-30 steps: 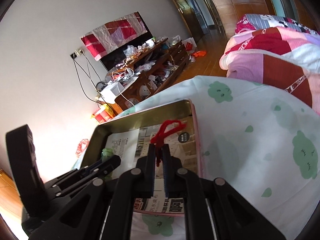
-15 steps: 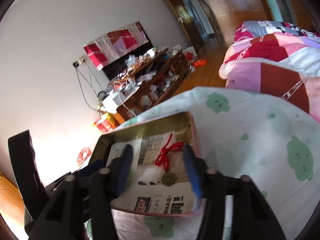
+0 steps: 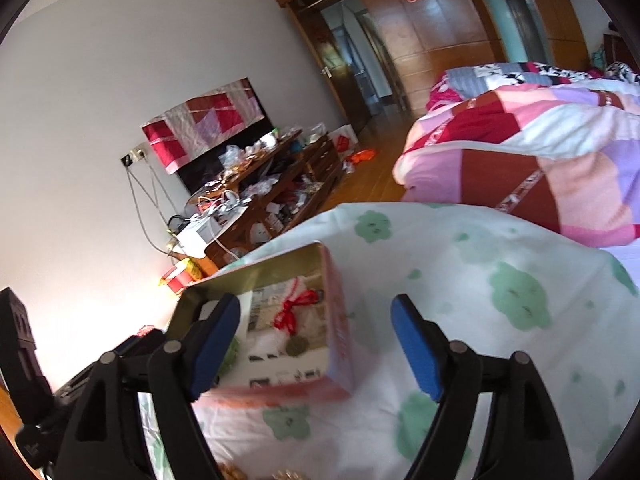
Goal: Organize jewelry
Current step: 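Open both tools and lift them out of the pink tin, then close the left tool on the silver ring on the cloth, then grasp the pink bangle with the right tool while the left holds the silver ring, then lower the silver ring into the tin with the left tool while the right releases the pink bangle there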
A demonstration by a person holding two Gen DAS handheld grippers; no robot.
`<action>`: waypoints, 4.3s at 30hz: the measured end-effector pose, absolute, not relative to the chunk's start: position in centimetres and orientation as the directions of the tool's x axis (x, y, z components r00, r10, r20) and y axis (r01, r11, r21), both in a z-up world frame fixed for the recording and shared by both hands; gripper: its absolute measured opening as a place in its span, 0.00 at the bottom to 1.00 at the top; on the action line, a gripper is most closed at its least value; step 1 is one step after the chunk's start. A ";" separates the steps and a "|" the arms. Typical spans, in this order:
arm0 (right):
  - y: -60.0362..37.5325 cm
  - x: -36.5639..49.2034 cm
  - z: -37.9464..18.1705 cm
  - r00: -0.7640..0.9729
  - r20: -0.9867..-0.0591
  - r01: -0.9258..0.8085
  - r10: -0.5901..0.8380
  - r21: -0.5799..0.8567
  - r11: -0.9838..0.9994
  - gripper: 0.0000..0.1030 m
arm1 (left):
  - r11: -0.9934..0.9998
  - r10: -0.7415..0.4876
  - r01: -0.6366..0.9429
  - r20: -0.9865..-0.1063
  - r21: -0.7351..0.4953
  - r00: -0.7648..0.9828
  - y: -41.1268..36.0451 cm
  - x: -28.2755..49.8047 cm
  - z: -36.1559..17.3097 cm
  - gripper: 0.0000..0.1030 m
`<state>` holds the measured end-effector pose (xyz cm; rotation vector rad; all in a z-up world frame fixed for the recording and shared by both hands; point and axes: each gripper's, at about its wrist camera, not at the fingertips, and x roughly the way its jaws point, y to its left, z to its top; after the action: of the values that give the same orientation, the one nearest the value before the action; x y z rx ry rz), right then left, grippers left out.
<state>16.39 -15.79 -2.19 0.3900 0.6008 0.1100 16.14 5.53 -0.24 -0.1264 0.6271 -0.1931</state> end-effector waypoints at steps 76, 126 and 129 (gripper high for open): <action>-11.0 4.7 -4.7 0.708 -0.689 -0.137 0.153 0.078 0.987 0.35 | 0.930 -0.339 0.356 -0.581 -0.089 0.740 8.8 2.1 -2.1 0.19; -12.2 6.5 -1.9 0.711 -0.639 -0.176 0.293 0.241 0.954 0.13 | 0.927 -0.362 0.353 -0.555 -0.128 0.749 7.8 4.1 -0.6 0.19; -12.6 7.6 -1.4 0.724 -0.628 -0.164 0.285 0.244 0.956 0.13 | 0.924 -0.368 0.362 -0.537 -0.120 0.759 7.2 5.3 0.1 0.19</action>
<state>7.59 -12.60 -1.36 0.1766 0.7200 0.2491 5.25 7.19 0.06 -0.0094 0.5868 -0.3973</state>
